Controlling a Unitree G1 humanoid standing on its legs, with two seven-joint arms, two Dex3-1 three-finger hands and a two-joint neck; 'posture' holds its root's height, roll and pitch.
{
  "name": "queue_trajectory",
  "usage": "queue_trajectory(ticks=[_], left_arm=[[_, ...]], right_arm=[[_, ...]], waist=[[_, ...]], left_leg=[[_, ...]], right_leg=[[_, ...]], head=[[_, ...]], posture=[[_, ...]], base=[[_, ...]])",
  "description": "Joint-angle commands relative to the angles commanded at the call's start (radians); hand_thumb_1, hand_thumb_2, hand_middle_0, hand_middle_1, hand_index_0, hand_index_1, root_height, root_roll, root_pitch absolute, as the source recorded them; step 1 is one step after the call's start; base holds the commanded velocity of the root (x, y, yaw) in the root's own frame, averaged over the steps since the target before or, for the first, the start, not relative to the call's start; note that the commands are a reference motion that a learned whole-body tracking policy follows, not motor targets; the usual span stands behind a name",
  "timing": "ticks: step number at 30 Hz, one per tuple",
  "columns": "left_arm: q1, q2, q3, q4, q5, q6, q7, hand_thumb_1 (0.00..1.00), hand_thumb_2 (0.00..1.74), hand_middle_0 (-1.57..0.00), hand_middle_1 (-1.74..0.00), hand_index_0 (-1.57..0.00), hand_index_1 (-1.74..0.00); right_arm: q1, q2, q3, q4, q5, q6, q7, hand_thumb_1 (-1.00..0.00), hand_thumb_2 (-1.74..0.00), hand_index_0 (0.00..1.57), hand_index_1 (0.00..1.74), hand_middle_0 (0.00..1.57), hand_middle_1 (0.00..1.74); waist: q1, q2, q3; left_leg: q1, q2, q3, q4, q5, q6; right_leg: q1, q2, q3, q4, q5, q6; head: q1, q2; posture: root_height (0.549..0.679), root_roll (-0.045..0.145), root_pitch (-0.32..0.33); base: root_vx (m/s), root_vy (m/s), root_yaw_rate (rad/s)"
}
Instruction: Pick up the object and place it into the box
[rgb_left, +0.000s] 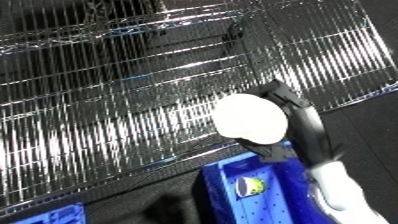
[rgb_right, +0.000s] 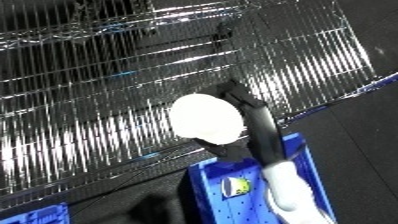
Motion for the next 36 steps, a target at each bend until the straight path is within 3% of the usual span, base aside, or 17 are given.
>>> queue_trajectory(ticks=[4,10,15,16,17,18,20,21,23,25,26,27,30,36], left_arm=[[0.013,-0.002,0.042,0.011,0.001,-0.010,0.004,0.00,0.00,0.00,0.00,0.00,0.00],[0.015,0.003,0.064,0.024,-0.008,-0.013,0.006,0.00,0.00,0.00,0.00,0.00,0.00],[0.015,0.004,0.058,0.040,-0.020,-0.019,0.004,0.00,0.00,0.00,0.00,0.00,0.00],[0.014,0.004,0.052,0.042,-0.023,-0.020,0.006,0.00,0.00,0.00,0.00,0.00,0.00],[0.012,0.004,0.038,0.046,-0.028,-0.024,0.008,0.00,0.00,0.00,0.00,0.00,0.00],[0.012,0.004,0.038,0.046,-0.028,-0.024,0.008,0.00,0.00,0.00,0.00,0.00,0.00],[0.005,0.004,0.010,0.058,-0.037,-0.038,0.001,0.00,0.00,0.00,0.00,0.00,0.00],[0.005,0.004,0.010,0.058,-0.037,-0.038,0.001,0.00,0.00,0.00,0.00,0.00,0.00],[-0.004,-0.008,-0.029,0.079,-0.053,-0.059,-0.006,0.00,0.00,0.00,0.00,0.00,0.00],[-0.006,-0.021,-0.052,0.096,-0.058,-0.074,-0.010,0.00,0.00,0.00,0.00,0.00,0.00],[-0.006,-0.021,-0.052,0.096,-0.058,-0.074,-0.010,0.00,0.00,0.00,0.00,0.00,0.00],[-0.006,-0.031,-0.067,0.108,-0.059,-0.082,-0.015,0.00,0.00,0.00,0.00,0.00,0.00],[-0.012,-0.035,-0.081,0.117,-0.063,-0.081,-0.021,0.00,0.00,0.00,0.00,0.00,0.00],[-0.030,-0.020,-0.086,0.116,-0.074,-0.060,-0.038,0.00,0.00,0.00,0.00,0.00,0.00]], right_arm=[[0.173,-0.013,-0.111,-0.051,-0.005,-0.055,-0.070,-1.00,-1.74,1.57,1.74,1.57,1.74],[0.334,0.026,-0.194,0.026,0.124,-0.133,-0.091,-1.00,-1.74,1.57,1.74,1.57,1.74],[0.384,0.048,-0.202,0.177,0.172,-0.164,-0.072,-1.00,-1.74,1.57,1.74,1.57,1.74],[0.387,0.051,-0.200,0.226,0.200,-0.166,-0.053,-1.00,-1.74,1.57,1.74,1.57,1.74],[0.383,0.053,-0.196,0.340,0.290,-0.171,0.007,-0.95,-1.65,1.49,1.65,1.49,1.65],[0.383,0.053,-0.196,0.340,0.290,-0.171,0.007,-0.95,-1.65,1.49,1.65,1.49,1.65],[0.359,0.050,-0.201,0.521,0.413,-0.198,0.113,-0.80,-1.39,1.26,1.39,1.26,1.39],[0.359,0.050,-0.201,0.521,0.413,-0.198,0.113,-0.80,-1.39,1.26,1.39,1.26,1.39],[0.321,0.044,-0.206,0.675,0.456,-0.209,0.181,-0.65,-1.13,1.02,1.13,1.02,1.13],[0.298,0.042,-0.206,0.766,0.458,-0.206,0.206,-0.55,-0.96,0.86,0.96,0.86,0.96],[0.298,0.042,-0.206,0.766,0.458,-0.206,0.206,-0.55,-0.96,0.86,0.96,0.86,0.96],[0.281,0.042,-0.203,0.837,0.446,-0.207,0.221,-0.45,-0.78,0.71,0.78,0.71,0.78],[0.261,0.041,-0.194,0.902,0.426,-0.208,0.237,-0.30,-0.52,0.47,0.52,0.47,0.52],[0.237,0.044,-0.168,0.934,0.388,-0.207,0.246,0.00,0.00,0.00,0.00,0.00,0.00]], waist=[[-0.037,-0.020,0.000],[-0.069,-0.030,0.000],[-0.077,-0.029,0.000],[-0.076,-0.028,0.000],[-0.072,-0.024,0.000],[-0.072,-0.024,0.000],[-0.061,-0.016,0.000],[-0.061,-0.016,0.000],[-0.054,-0.001,0.000],[-0.051,0.010,0.000],[-0.051,0.010,0.000],[-0.049,0.021,0.000],[-0.047,0.032,0.000],[-0.046,0.041,0.000]], left_leg=[[0.019,0.012,0.012,-0.004,-0.005,-0.0002],[0.032,0.023,0.024,-0.010,-0.011,0.0001],[0.034,0.024,0.029,-0.005,-0.020,0.0021],[0.035,0.024,0.029,-0.005,-0.021,0.0029],[0.037,0.022,0.029,-0.007,-0.021,0.0037],[0.037,0.022,0.029,-0.007,-0.021,0.0037],[0.041,0.015,0.025,-0.016,-0.019,0.0043],[0.041,0.015,0.025,-0.016,-0.019,0.0043],[0.046,0.006,0.020,-0.021,-0.015,0.0028],[0.052,-0.001,0.016,-0.021,-0.014,0.0012],[0.052,-0.001,0.016,-0.021,-0.014,0.0012],[0.059,-0.006,0.013,-0.022,-0.014,0.0012],[0.068,-0.013,0.014,-0.031,-0.009,0.0011],[0.075,-0.020,0.016,-0.052,0.003,0.0003]], right_leg=[[0.015,0.0152,0.012,-0.010,0.001,0.0035],[0.026,0.0277,0.020,-0.023,0.003,0.0064],[0.029,0.0323,0.023,-0.022,0.003,0.0055],[0.031,0.0331,0.024,-0.023,0.004,0.0050],[0.034,0.0340,0.023,-0.026,0.006,0.0041],[0.034,0.0340,0.023,-0.026,0.006,0.0041],[0.041,0.0338,0.019,-0.035,0.011,0.0034],[0.041,0.0338,0.019,-0.035,0.011,0.0034],[0.047,0.0304,0.015,-0.041,0.017,0.0034],[0.052,0.0266,0.015,-0.041,0.019,0.0032],[0.052,0.0266,0.015,-0.041,0.019,0.0032],[0.056,0.0232,0.017,-0.042,0.020,0.0028],[0.059,0.0204,0.018,-0.050,0.025,0.0036],[0.058,0.0222,0.018,-0.066,0.032,0.0089]], head=[[-0.044,0.016],[0.046,0.026],[0.164,0.034],[0.217,0.030],[0.280,0.027],[0.280,0.027],[0.387,-0.005],[0.387,-0.005],[0.483,-0.068],[0.520,-0.092],[0.520,-0.092],[0.535,-0.111],[0.538,-0.125],[0.531,-0.156]], posture=[[0.643,0.059,0.100],[0.644,0.054,0.101],[0.644,0.051,0.098],[0.644,0.051,0.097],[0.644,0.051,0.096],[0.644,0.051,0.096],[0.646,0.052,0.095],[0.646,0.052,0.095],[0.647,0.056,0.089],[0.647,0.059,0.081],[0.647,0.059,0.081],[0.647,0.063,0.074],[0.647,0.067,0.070],[0.648,0.070,0.072]], base=[[-0.027,-0.015,-0.151],[-0.037,-0.020,-0.149],[-0.023,-0.005,-0.119],[-0.023,-0.004,-0.103],[-0.030,-0.010,-0.066],[-0.030,-0.010,-0.066],[-0.040,-0.007,-0.013],[-0.044,-0.002,0.005],[-0.026,0.035,0.038],[0.004,0.051,0.055],[0.008,0.053,0.060],[0.012,0.042,0.052],[0.002,0.026,0.043],[-0.019,0.004,0.027]])
